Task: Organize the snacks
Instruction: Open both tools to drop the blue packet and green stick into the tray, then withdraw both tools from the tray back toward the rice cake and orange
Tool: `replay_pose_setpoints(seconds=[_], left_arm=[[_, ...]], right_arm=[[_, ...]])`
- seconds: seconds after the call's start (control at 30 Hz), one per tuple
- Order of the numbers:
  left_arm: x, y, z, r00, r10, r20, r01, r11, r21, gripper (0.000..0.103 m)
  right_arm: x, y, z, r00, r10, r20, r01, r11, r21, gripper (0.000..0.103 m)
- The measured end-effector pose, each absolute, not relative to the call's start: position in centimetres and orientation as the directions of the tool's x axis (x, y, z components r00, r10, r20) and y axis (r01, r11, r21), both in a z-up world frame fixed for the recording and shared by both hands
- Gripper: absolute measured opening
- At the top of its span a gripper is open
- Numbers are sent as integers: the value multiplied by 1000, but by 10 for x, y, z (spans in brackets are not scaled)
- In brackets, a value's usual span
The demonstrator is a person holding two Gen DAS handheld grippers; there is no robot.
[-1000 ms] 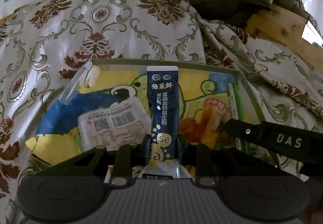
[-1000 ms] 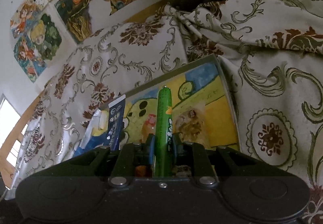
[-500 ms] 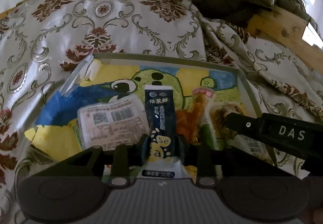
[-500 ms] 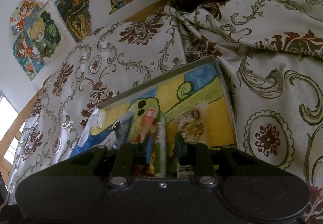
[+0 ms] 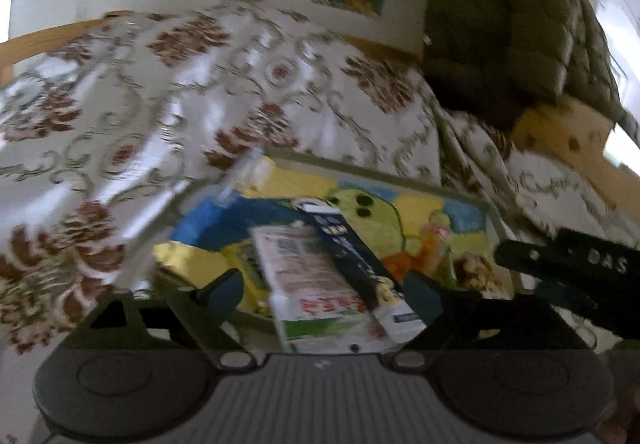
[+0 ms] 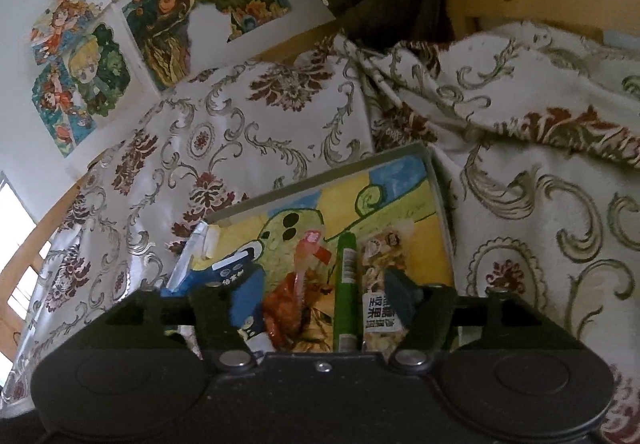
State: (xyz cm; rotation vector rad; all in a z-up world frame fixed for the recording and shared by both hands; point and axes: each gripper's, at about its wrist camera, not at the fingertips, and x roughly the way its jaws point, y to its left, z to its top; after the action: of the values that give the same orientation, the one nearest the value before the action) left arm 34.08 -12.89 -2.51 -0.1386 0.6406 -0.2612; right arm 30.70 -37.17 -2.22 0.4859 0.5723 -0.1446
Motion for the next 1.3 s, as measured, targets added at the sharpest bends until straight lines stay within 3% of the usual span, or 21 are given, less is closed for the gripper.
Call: replay_pose_setpoints(seconds=[0.17,0.5,0.83,1.3], left_arm=[[320,-101,-10,814,-243,-527,138,963,-231,102],[259,-57,2,869,-135,-476,54,982,-181,103],[206,-22,13,873,-121,-473,29,980,-197,103],[139,-6,25,871,-97,-482,57,994,-96,103]], right_arm=[[291,-361,-9,833,-12,-553,248,902,354,87],[247,-327,8,824,-32,-566,233,929,287,102],[190,-292,21,830,-31,-557,162,969,186,102],[130,-261,23,815,-34,-579,126,985,120,102]])
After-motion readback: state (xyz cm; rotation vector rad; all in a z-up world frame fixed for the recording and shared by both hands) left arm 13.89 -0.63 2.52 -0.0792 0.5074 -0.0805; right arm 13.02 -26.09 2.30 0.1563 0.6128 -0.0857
